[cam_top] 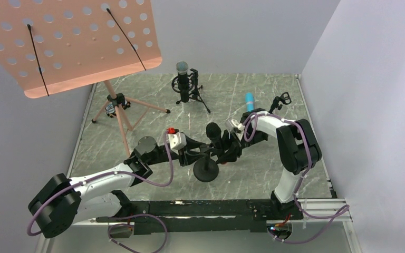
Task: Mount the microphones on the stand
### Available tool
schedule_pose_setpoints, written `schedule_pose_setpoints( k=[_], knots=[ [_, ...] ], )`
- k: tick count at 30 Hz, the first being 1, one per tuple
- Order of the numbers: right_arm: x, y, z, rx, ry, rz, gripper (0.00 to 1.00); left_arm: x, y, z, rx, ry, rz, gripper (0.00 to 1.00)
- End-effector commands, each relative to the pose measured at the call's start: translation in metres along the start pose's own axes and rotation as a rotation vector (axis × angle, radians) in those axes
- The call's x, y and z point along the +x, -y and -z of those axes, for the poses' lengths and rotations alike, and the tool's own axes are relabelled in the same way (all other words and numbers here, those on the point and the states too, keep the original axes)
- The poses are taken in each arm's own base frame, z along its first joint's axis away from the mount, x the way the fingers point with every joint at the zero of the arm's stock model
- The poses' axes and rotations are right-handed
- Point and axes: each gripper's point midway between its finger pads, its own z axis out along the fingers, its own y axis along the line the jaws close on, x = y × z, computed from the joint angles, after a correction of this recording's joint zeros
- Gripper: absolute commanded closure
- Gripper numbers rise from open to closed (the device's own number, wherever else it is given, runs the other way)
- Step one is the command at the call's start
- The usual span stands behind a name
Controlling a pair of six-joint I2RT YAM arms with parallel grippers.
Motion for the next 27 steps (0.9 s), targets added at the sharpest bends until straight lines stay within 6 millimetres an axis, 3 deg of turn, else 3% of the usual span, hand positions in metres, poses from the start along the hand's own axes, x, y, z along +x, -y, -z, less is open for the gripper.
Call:
schedule_pose_setpoints(
  k=[1, 11, 17, 20, 25, 27],
  knots=[
    [-0.021, 0.01, -0.013, 0.001, 0.074, 0.059, 1.0, 0.002, 0.007, -0.003, 0.006, 0.02, 0.064, 0.87],
    [-0.022, 0.01, -0.016, -0.012, 0.075, 0.025, 1.0, 0.008, 0.008, -0.007, -0.02, -0.003, 0.07, 0.86],
    [-0.021, 0.009, -0.016, -0.012, 0.075, 0.017, 1.0, 0.012, 0.011, -0.011, -0.015, -0.04, 0.081, 0.74],
    [-0.021, 0.009, -0.015, -0.006, 0.077, 0.016, 1.0, 0.012, 0.012, -0.01, -0.02, -0.042, 0.087, 0.59],
    [-0.021, 0.009, -0.008, 0.018, 0.081, 0.013, 0.8, 0.011, 0.01, -0.006, -0.04, -0.045, 0.086, 0.29],
    [-0.021, 0.009, -0.006, 0.028, 0.083, 0.01, 0.73, 0.01, 0.01, -0.005, -0.046, -0.04, 0.081, 0.21]
  ],
)
